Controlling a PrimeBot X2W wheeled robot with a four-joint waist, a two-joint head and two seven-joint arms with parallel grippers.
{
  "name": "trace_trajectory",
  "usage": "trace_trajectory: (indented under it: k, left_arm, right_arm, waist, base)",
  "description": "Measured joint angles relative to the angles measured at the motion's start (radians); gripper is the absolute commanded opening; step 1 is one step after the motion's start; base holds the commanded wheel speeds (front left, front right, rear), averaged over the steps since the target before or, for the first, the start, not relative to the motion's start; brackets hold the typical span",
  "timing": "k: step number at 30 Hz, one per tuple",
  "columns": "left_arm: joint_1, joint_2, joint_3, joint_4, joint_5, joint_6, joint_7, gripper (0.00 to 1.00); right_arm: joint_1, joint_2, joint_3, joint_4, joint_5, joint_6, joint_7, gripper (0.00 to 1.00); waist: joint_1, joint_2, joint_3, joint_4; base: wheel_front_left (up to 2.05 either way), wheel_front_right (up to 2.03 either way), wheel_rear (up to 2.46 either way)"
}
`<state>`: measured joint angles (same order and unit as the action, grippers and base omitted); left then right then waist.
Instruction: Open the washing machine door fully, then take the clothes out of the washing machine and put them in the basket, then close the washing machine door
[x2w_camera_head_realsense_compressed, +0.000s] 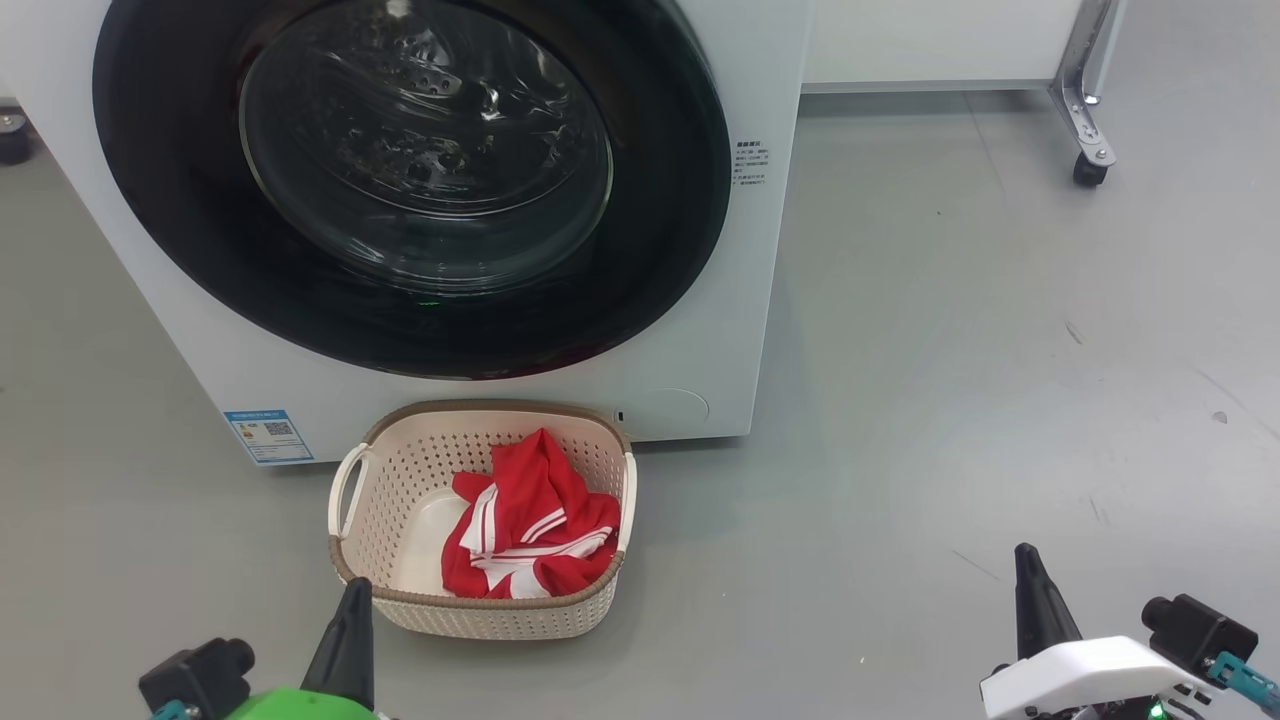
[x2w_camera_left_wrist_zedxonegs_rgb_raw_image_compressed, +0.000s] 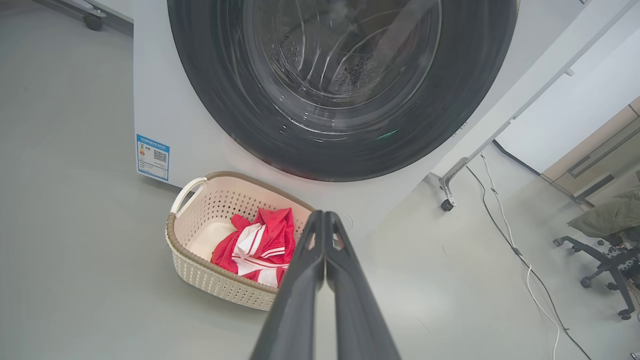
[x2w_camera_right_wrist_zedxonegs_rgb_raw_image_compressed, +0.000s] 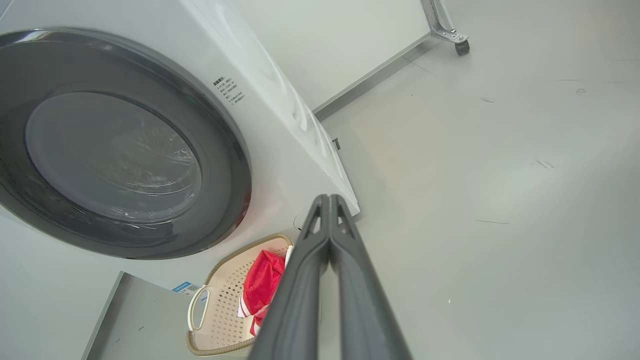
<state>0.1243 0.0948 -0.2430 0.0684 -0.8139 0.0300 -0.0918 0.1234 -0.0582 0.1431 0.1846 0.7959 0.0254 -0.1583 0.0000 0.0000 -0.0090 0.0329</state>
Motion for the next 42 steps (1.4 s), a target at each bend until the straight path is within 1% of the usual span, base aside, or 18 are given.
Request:
trace_trajectory:
  k: [23, 30, 35, 42]
  left_arm:
    - [-0.05, 0.003, 0.078, 0.055, -0.296, -0.037, 0.045, 0.0]
    - [-0.067, 0.004, 0.098, 0.075, -0.383, -0.058, 0.057, 0.0]
    - [-0.075, 0.005, 0.113, 0.085, -0.431, -0.068, 0.066, 0.0]
    - [-0.093, 0.005, 0.136, 0.103, -0.527, -0.081, 0.079, 0.0]
  right_arm:
    - [-0.058, -0.01, -0.066, 0.02, 0.296, 0.027, 0.07, 0.0]
    - [-0.072, -0.013, -0.085, 0.03, 0.387, 0.035, 0.091, 0.0]
    - [-0.082, -0.014, -0.097, 0.034, 0.438, 0.044, 0.102, 0.0]
    - [-0.101, -0.017, -0.115, 0.043, 0.526, 0.053, 0.122, 0.0]
  waist:
    - [0.0, 0.0, 0.005, -0.011]
    - [0.0, 0.0, 0.006, -0.015]
    - [0.0, 0.0, 0.007, -0.017]
    - [0.0001, 0.0, 0.008, -0.02]
  base:
    - [0.0, 0.0, 0.0]
    - [0.0, 0.0, 0.0]
    - [0.0, 0.0, 0.0]
    - [0.0, 0.0, 0.0]
